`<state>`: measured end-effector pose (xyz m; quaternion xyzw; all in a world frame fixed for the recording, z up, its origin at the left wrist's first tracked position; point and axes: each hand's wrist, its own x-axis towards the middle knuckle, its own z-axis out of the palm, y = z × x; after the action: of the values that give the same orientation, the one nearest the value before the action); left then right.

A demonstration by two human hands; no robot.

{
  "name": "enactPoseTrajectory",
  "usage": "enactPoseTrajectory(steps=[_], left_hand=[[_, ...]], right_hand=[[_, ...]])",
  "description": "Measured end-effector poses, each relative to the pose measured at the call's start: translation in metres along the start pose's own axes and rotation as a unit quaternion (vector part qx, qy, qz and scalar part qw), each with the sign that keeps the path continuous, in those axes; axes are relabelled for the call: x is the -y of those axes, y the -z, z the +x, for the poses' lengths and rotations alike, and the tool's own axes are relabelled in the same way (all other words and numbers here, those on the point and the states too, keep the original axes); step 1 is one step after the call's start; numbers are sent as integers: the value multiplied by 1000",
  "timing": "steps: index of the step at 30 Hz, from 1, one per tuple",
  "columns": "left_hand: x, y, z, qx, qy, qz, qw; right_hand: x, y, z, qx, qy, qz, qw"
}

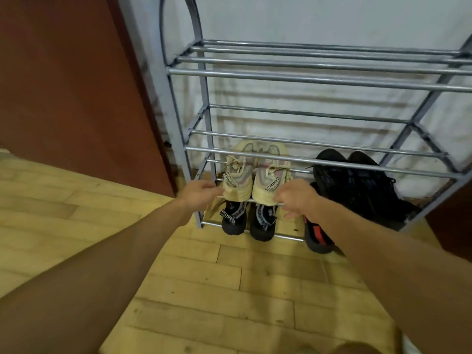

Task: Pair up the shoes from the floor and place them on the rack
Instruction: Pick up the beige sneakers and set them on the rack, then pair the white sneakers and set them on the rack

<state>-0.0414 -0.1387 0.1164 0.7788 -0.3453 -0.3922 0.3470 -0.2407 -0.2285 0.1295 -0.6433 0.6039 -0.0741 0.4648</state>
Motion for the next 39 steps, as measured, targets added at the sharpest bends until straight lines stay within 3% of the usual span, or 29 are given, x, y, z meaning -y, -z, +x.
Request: enactPoseTrajectory(steps=[5,11,19,21,26,30,34,39], left_hand=[[10,39,-81,90,-14,70,993],[69,67,-173,94,6,63,994],[228,47,-274,112,152,73,979],[264,38,-293,118,191,79,971],[321,8,-321,123,211,114,963],[346,-18,-322,136,209,190,950],[349,-36,-317,100,198,304,926],[347,-39,-316,147,204,290,923]], right_hand=[[36,-30,-84,87,24,-64,994],[41,-92,-168,106,60,-49,991],[-17,-190,-223,177,46,-82,980],[-33,-207,-232,208,50,-144,966],[-48,-220,-248,248,138,-279,918],[-61,-213,-255,262,143,-338,893],[-60,-208,-257,262,154,-352,885],[-56,-209,-258,256,161,-343,890]])
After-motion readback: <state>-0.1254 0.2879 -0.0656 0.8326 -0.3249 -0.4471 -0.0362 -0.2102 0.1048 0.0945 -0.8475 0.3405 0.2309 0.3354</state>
